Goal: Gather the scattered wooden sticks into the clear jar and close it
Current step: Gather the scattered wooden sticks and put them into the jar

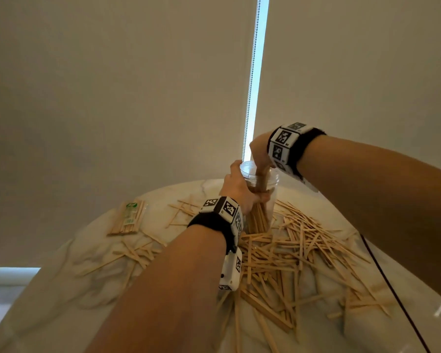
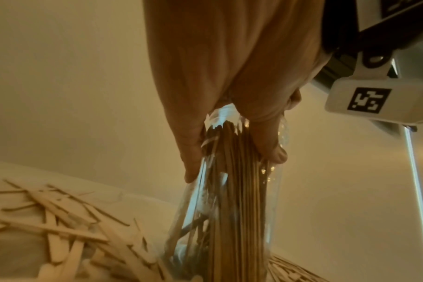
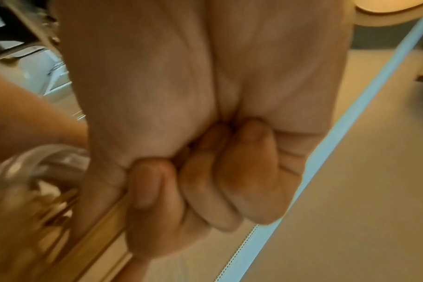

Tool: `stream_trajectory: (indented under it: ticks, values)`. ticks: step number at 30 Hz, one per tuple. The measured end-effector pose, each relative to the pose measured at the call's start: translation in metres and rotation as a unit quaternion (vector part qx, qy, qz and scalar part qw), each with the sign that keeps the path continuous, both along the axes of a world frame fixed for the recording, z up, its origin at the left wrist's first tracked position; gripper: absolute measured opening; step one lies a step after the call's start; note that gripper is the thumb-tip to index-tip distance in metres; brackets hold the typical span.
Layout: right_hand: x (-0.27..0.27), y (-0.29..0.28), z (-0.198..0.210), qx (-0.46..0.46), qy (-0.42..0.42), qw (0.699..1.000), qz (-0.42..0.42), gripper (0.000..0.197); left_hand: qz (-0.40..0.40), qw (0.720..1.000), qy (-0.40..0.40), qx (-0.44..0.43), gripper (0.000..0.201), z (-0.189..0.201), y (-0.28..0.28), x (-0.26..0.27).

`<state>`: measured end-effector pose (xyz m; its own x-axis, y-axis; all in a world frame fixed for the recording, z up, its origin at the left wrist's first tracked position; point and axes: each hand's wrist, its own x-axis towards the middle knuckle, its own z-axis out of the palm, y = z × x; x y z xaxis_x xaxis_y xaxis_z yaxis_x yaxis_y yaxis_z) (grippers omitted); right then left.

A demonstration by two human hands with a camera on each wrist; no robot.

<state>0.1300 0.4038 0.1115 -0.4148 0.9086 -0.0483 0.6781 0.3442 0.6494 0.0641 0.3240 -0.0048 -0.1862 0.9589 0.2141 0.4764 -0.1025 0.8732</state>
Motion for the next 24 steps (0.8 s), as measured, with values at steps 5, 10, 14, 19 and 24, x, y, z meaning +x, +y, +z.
stream_trajectory:
  ticks: [5, 10, 14, 19, 24]
  values:
    - [0.014, 0.007, 0.004, -0.025, 0.062, 0.997, -0.039, 0.047, 0.003, 1.0, 0.004, 0.003, 0.11, -0.003, 0.0, 0.0]
    - [-0.003, 0.023, -0.023, 0.005, -0.011, 1.0, -0.02, 0.05, 0.006, 1.0, 0.012, -0.005, 0.115, -0.003, 0.003, 0.0]
    - [-0.003, 0.004, -0.019, 0.013, -0.034, 0.999, -0.008, 0.04, 0.004, 1.0, 0.003, -0.012, 0.118, -0.004, 0.003, 0.001]
    - [-0.003, 0.001, -0.02, -0.023, -0.014, 0.999, -0.034, 0.032, 0.004, 1.0, -0.003, -0.016, 0.115, -0.003, 0.002, 0.0]
    - [0.006, -0.002, -0.008, -0.068, 0.12, 0.989, -0.045, 0.025, 0.001, 1.0, 0.008, -0.015, 0.115, -0.004, 0.002, -0.001]
